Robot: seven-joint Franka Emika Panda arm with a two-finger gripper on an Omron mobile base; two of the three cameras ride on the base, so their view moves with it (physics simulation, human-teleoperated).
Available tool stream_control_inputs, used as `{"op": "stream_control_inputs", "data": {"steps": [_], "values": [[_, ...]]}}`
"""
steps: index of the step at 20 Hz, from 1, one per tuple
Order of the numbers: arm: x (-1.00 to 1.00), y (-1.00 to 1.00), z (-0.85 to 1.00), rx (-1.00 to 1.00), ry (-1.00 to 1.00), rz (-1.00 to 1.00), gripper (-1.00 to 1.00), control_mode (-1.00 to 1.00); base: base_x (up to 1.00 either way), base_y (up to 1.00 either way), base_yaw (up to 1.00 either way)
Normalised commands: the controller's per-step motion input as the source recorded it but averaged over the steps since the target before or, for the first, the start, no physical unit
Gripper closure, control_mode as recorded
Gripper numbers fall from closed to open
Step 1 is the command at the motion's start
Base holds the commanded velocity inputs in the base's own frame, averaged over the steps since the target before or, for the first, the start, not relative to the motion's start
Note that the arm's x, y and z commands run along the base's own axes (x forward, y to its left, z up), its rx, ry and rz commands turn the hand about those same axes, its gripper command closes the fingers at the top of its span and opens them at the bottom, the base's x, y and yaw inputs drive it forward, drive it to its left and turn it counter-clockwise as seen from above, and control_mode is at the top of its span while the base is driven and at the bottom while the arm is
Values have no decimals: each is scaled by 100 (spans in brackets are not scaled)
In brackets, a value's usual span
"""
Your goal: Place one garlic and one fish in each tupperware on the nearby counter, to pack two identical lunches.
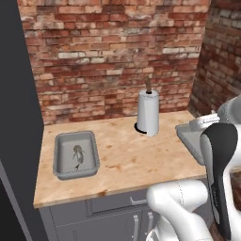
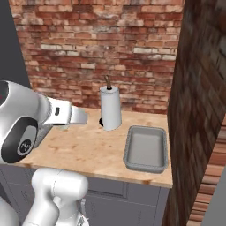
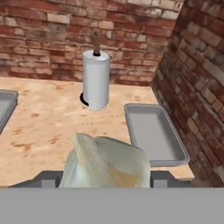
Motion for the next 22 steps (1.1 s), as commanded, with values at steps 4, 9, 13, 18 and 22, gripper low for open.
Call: {"op": "stream_control_inputs", "data": {"steps": [4, 9, 13, 18, 22], "values": [[34, -63, 0, 0, 0, -15, 100, -100, 0, 0, 0], [40, -60, -18, 0, 0, -10, 100, -100, 0, 0, 0], [37, -50, -53, 0, 3, -1, 100, -100, 0, 0, 0], [48, -31, -69, 1, 9, 0, 100, -100, 0, 0, 0], [56, -20, -66, 2, 15, 0, 100, -100, 0, 0, 0]]}}
